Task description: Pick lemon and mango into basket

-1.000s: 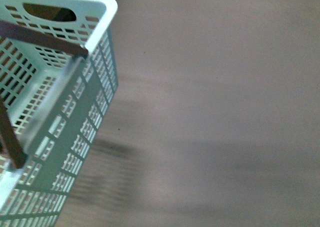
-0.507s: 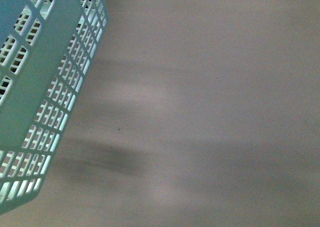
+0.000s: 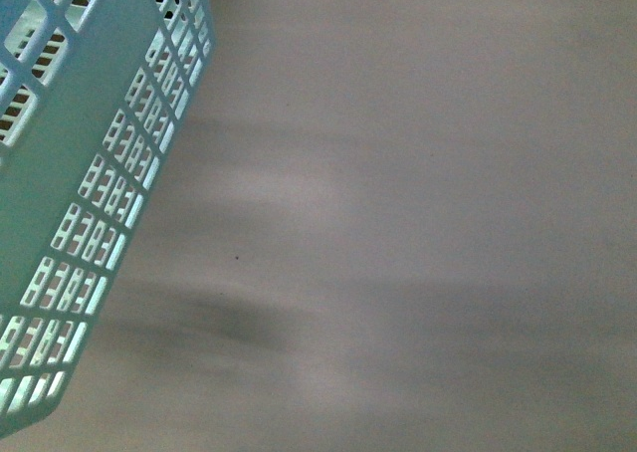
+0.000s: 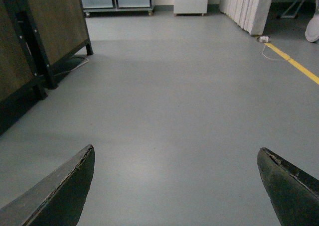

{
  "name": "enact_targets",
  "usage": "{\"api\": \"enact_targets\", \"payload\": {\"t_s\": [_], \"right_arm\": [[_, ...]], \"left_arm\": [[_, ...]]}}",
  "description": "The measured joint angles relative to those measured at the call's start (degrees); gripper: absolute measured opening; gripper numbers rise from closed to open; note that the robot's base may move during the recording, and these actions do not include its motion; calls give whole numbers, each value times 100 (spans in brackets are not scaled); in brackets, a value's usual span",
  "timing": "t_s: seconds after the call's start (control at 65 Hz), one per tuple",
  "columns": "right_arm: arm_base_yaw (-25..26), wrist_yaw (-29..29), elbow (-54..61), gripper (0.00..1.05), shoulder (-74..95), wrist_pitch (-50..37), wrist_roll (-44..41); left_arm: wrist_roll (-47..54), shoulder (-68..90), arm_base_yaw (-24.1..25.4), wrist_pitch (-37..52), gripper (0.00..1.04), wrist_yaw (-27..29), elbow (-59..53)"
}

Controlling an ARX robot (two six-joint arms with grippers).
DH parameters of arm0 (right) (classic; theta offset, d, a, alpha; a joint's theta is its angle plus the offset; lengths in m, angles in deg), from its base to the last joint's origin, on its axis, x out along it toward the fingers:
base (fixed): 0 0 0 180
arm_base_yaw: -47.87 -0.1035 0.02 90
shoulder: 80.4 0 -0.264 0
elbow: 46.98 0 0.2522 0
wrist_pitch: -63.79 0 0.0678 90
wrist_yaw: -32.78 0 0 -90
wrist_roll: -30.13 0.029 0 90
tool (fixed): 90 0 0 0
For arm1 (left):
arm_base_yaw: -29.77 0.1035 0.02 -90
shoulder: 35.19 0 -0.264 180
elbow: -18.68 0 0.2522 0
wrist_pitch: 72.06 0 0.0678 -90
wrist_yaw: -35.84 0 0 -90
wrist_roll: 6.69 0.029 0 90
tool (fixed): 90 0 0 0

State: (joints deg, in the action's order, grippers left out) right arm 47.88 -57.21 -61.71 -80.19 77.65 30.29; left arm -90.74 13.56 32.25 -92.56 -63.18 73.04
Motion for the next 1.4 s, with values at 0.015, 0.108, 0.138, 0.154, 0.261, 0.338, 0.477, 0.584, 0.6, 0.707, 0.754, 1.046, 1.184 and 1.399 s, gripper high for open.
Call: {"api": "enact_targets", "payload": {"t_s": [0.015,0.108,0.138,0.154,0.261,0.338,0.477,0.584,0.6,0.707,0.754,1.046,1.184,1.399], "right_arm": [[0,0,0,96,0,0,0],[0,0,0,96,0,0,0],[0,0,0,96,0,0,0],[0,0,0,96,0,0,0],[0,0,0,96,0,0,0],[0,0,0,96,0,0,0],[0,0,0,96,0,0,0],[0,0,0,96,0,0,0],[0,0,0,96,0,0,0],[0,0,0,96,0,0,0],[0,0,0,96,0,0,0],[0,-2,0,96,0,0,0],[0,0,0,96,0,0,0],[0,-2,0,96,0,0,0]], "left_arm": [[0,0,-4,0,4,0,0],[-2,2,-28,-2,4,9,0],[-2,2,-44,-4,4,20,0],[-2,2,-46,-4,4,22,0],[0,0,-72,-59,4,50,0],[0,0,-81,-70,4,66,0],[-2,0,-107,-70,4,92,11],[0,0,-155,-59,4,111,20],[0,0,-162,-52,4,111,20],[-2,0,-227,24,4,129,20],[-2,0,-238,37,4,129,20],[-7,0,-249,42,4,131,20],[-7,0,-249,42,4,136,20],[-7,0,-249,42,4,136,20]]}}
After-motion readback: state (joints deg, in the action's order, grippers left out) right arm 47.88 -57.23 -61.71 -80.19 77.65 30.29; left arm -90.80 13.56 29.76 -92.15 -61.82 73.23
